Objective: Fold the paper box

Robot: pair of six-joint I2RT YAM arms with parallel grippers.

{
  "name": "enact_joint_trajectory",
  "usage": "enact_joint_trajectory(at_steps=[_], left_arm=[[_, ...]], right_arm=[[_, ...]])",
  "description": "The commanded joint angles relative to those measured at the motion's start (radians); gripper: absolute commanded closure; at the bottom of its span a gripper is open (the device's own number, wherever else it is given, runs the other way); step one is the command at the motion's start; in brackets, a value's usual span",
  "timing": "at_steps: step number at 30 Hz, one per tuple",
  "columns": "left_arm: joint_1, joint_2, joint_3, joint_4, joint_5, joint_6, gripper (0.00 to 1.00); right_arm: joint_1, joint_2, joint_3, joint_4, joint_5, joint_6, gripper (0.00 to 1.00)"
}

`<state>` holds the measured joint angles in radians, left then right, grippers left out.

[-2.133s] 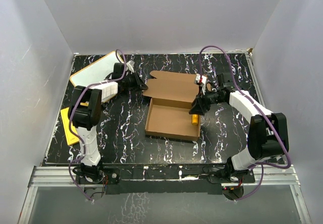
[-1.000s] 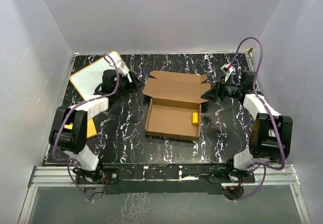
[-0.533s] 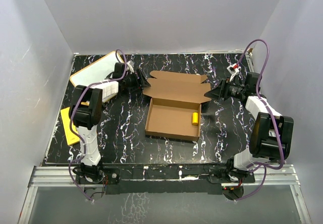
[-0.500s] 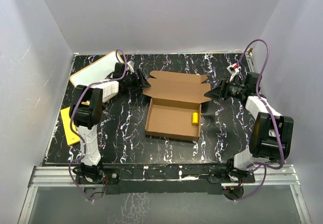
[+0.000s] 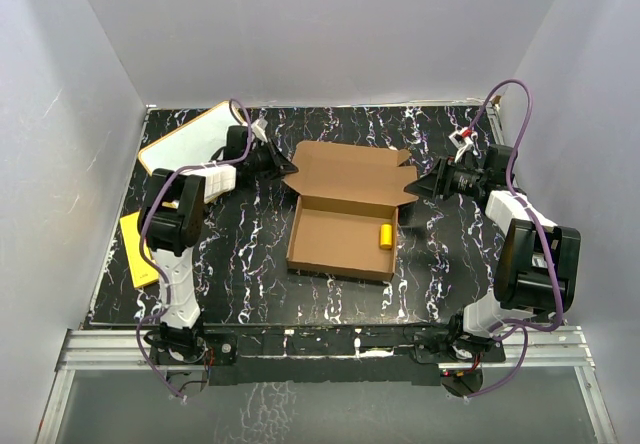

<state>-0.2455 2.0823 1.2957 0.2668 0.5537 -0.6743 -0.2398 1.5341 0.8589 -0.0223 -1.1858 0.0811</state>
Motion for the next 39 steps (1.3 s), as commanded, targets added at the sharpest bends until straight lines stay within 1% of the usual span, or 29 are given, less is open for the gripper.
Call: enact_joint_trajectory(at_steps=[1,7,10,13,18,23,28,31,33,36,37,39], left_arm=[[-0.004,-0.123,-0.121,0.145,0.008,0.062,1.00],[-0.004,-0.298,-0.343,0.350,-0.041,0.142,1.00],[-0.004,-0.382,-0.458,0.466,-0.078,0.167,1.00],[-0.003,-0.457,-0.553,0.548,-0.143,0.186,1.00],[-0.003,-0.544,-0.678,0.666,-0.202,0.209,1.00],[-0.004,-0.580,-0.764,0.789,-0.209,0.211,1.00],[-0.004,-0.587,-0.813,0.892,-0.199,0.212,1.00],[-0.003,-0.594,-0.834,0.931,-0.188,0.214,1.00],[-0.004,-0.597,-0.844,0.974,-0.182,0.218,1.00],[-0.003,-0.599,-0.851,0.997,-0.170,0.223,1.00],[-0.004,-0.600,-0.851,1.002,-0.166,0.225,1.00],[-0.004,-0.597,-0.851,1.012,-0.156,0.225,1.00]], right_arm=[[-0.006,-0.011,0.000,0.058,-0.049,-0.003,0.35],[-0.006,-0.011,0.003,0.047,-0.088,-0.033,0.35],[-0.006,-0.011,0.013,0.016,-0.075,-0.068,0.35],[-0.006,-0.003,0.017,0.005,-0.061,-0.073,0.36],[-0.006,0.009,0.009,0.021,-0.025,-0.044,0.35],[0.004,0.024,-0.037,0.127,-0.029,0.053,0.31],[0.075,0.060,-0.013,0.112,0.018,0.052,0.31],[0.107,0.072,0.003,0.107,0.072,0.058,0.33],[0.109,0.081,0.012,0.107,0.092,0.063,0.34],[0.110,0.100,0.032,0.104,0.106,0.074,0.36],[0.110,0.107,0.040,0.105,0.105,0.076,0.41],[0.111,0.117,0.059,0.105,0.093,0.082,0.43]])
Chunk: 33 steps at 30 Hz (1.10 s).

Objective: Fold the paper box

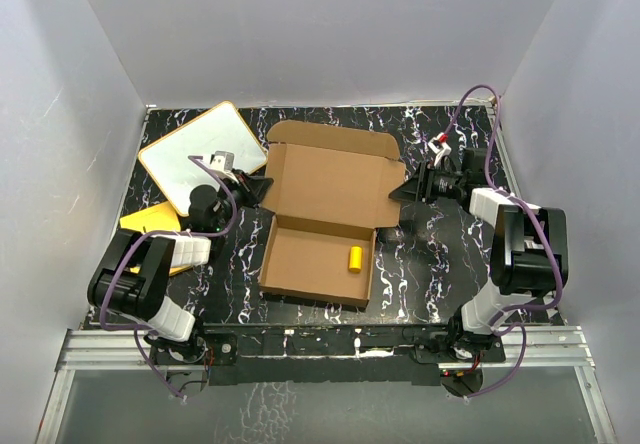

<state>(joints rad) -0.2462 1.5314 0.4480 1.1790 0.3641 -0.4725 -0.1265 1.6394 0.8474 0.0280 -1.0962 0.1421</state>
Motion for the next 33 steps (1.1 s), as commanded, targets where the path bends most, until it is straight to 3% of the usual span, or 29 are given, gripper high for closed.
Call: enact_joint_trajectory(at_steps=[1,5,10,13,15,19,23,30,33], left_arm=[[-0.002,-0.044,-0.002,0.103,0.038,0.024,1.00],[-0.003,-0.035,-0.003,0.128,0.059,0.023,1.00],[-0.003,-0.033,0.005,0.117,0.062,0.031,1.00],[-0.004,-0.038,0.016,0.076,0.058,0.034,1.00],[-0.003,-0.045,0.032,0.036,0.050,0.041,1.00],[-0.003,-0.065,0.081,-0.121,0.031,0.047,0.64],[0.004,-0.070,0.184,-0.325,0.049,0.055,0.41],[0.053,0.001,0.428,-0.669,0.209,0.033,0.37],[0.078,0.038,0.511,-0.776,0.295,0.021,0.43]], right_arm=[[-0.001,0.012,0.080,0.055,0.004,0.023,0.45],[0.007,0.016,0.123,0.067,0.000,0.034,0.56],[0.022,0.024,0.146,0.066,-0.024,0.036,0.82],[0.022,0.000,0.160,0.037,-0.002,-0.007,0.89],[0.022,-0.021,0.172,0.024,0.017,-0.048,0.91],[0.025,-0.052,0.191,0.007,0.036,-0.122,0.92],[0.026,-0.050,0.222,-0.047,0.012,-0.203,0.92],[0.031,-0.047,0.262,-0.097,0.000,-0.279,0.92],[0.030,-0.049,0.269,-0.099,0.008,-0.290,0.92]])
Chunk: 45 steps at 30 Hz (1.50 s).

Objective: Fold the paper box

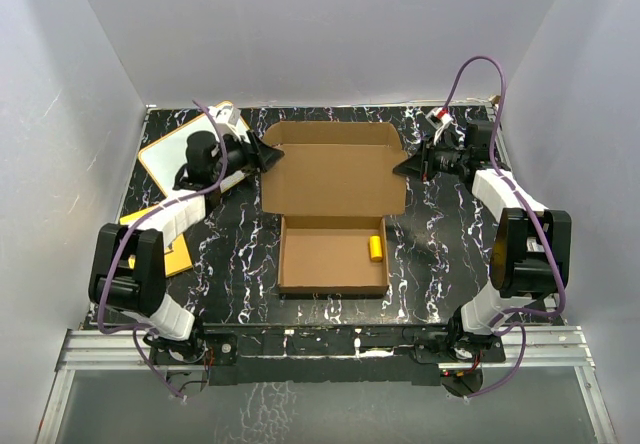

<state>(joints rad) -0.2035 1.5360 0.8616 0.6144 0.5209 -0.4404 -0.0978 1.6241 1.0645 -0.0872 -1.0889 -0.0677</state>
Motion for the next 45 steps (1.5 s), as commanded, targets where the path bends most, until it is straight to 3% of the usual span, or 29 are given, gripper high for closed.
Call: enact_joint_trajectory(at_steps=[1,8,11,15,22,34,45], left_arm=[[0.042,0.040,0.112,-0.224,0.165,-0.015,0.46],[0.050,0.039,0.149,-0.292,0.228,0.021,0.57],[0.050,0.055,0.173,-0.313,0.228,0.029,0.86],[0.050,0.066,0.201,-0.320,0.201,0.031,1.00],[0.014,0.029,0.204,-0.218,0.011,0.019,1.00],[-0.240,0.058,0.211,-0.052,-0.628,0.216,1.00],[-0.315,0.145,0.271,0.105,-0.885,0.323,1.00]], right_arm=[[0.003,-0.033,0.056,0.014,0.004,-0.083,0.92],[0.010,-0.029,0.074,-0.006,0.011,-0.106,0.92],[0.018,-0.023,0.086,-0.020,0.015,-0.118,0.92],[0.032,-0.020,0.108,-0.034,0.044,-0.134,0.92],[0.069,-0.004,0.163,0.069,0.175,-0.070,0.92],[0.238,0.020,0.125,0.446,0.604,0.123,0.92],[0.310,0.087,0.054,0.770,0.790,0.197,0.92]])
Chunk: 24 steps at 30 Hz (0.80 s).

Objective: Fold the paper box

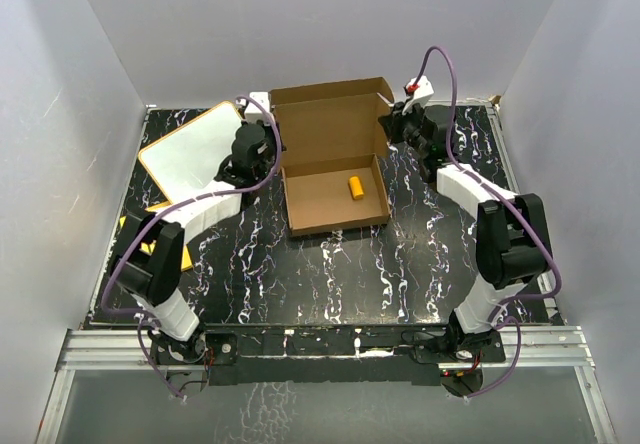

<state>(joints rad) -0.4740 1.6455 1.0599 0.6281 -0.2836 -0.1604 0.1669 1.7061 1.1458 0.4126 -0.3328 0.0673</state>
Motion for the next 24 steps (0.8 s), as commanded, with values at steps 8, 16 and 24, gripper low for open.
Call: enact_joint_trajectory(at_steps=[8,16,24], left_arm=[[-0.114,0.121,0.078,0.206,-0.213,0.137,1.00],[-0.163,0.124,0.046,0.242,-0.304,0.132,1.00],[-0.215,0.110,-0.026,0.280,-0.368,0.120,1.00]], right_arm=[[0.094,0.091,-0.061,0.456,0.143,0.097,0.92],[0.153,0.067,-0.159,0.550,0.218,0.084,0.92],[0.178,-0.011,-0.254,0.567,0.326,0.107,0.92]])
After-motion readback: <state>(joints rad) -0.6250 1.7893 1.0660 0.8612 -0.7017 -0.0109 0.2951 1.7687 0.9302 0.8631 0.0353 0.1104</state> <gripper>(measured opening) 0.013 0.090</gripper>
